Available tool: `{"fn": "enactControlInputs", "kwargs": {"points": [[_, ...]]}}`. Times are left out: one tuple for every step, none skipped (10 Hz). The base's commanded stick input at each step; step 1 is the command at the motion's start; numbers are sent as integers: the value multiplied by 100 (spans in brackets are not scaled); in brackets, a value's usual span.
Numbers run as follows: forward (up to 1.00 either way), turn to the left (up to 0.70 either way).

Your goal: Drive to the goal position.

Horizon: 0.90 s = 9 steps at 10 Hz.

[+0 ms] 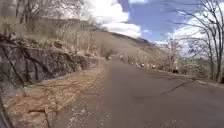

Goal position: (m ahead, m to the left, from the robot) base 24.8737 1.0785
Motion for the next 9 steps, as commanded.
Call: {"fn": "enactControlInputs", "kwargs": {"points": [[70,0],[70,0],[70,0],[70,0],[70,0],[70,0],[70,0],[70,0],[70,0]]}}
